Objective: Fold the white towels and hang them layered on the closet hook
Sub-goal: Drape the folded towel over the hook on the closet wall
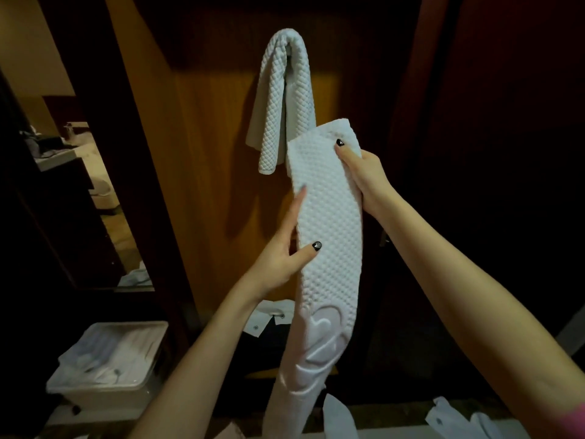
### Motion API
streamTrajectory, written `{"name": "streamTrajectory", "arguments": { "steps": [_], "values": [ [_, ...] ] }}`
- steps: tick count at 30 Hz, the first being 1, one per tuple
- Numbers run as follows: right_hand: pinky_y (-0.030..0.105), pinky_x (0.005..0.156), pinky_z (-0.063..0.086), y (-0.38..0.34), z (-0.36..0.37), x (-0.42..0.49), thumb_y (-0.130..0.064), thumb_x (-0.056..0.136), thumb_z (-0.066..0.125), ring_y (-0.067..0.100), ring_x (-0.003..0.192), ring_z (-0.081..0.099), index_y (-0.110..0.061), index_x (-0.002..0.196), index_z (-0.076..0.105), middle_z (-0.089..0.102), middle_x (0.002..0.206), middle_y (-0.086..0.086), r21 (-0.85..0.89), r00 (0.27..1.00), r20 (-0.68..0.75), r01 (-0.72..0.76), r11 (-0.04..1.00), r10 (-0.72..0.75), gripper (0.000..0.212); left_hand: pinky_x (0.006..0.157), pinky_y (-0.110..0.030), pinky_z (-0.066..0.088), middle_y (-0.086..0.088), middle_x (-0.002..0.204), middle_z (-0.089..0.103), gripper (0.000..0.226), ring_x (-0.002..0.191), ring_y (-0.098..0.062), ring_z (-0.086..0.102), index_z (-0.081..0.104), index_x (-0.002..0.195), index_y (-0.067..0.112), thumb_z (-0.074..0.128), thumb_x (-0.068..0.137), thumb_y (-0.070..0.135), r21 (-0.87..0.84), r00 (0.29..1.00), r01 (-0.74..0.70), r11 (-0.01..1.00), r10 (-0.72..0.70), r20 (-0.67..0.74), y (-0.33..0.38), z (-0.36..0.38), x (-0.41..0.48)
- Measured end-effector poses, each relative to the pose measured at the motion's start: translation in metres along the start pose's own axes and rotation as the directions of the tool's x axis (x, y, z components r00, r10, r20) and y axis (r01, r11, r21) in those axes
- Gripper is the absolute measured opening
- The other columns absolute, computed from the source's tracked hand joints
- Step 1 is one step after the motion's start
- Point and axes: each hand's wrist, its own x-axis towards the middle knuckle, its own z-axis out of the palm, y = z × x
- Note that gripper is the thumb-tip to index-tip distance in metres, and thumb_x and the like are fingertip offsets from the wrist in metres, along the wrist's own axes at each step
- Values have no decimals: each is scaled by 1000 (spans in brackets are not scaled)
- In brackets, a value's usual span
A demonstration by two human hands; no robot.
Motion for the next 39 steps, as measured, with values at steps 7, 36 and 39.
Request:
{"name": "streamTrajectory", "arguments": {
  "steps": [7, 36, 39],
  "values": [
    [36, 83, 45, 70, -1, -39, -50, 97, 51, 28, 96, 63, 0, 120, 63, 68, 107, 11, 28, 942, -111, -314, 949, 315, 57, 93, -19, 50, -3, 127, 53, 59, 112, -3, 58, 50, 131, 35, 58, 91, -7, -82, 955, 112, 990, -130, -266, 3, 1, 1],
    [39, 72, 59, 84, -12, -91, -32, 93, 58, 31, 95, 72, -3, 99, 77, 74, 104, 17, 545, 896, 265, -445, 711, 357, 35, 96, -36, 51, 3, 98, 74, 31, 100, -15, 68, 74, 90, 29, 52, 89, 51, -318, 907, 298, 900, -370, -199, -58, -1, -53],
    [40, 77, 59, 87, -18, -86, -32, 88, 63, 31, 99, 71, -3, 109, 72, 72, 110, 16, 561, 896, 256, -443, 700, 362, 36, 86, -24, 52, 3, 99, 73, 31, 100, -13, 67, 73, 93, 29, 48, 95, 45, -301, 923, 316, 900, -365, -122, -61, 10, -55]
  ]
}}
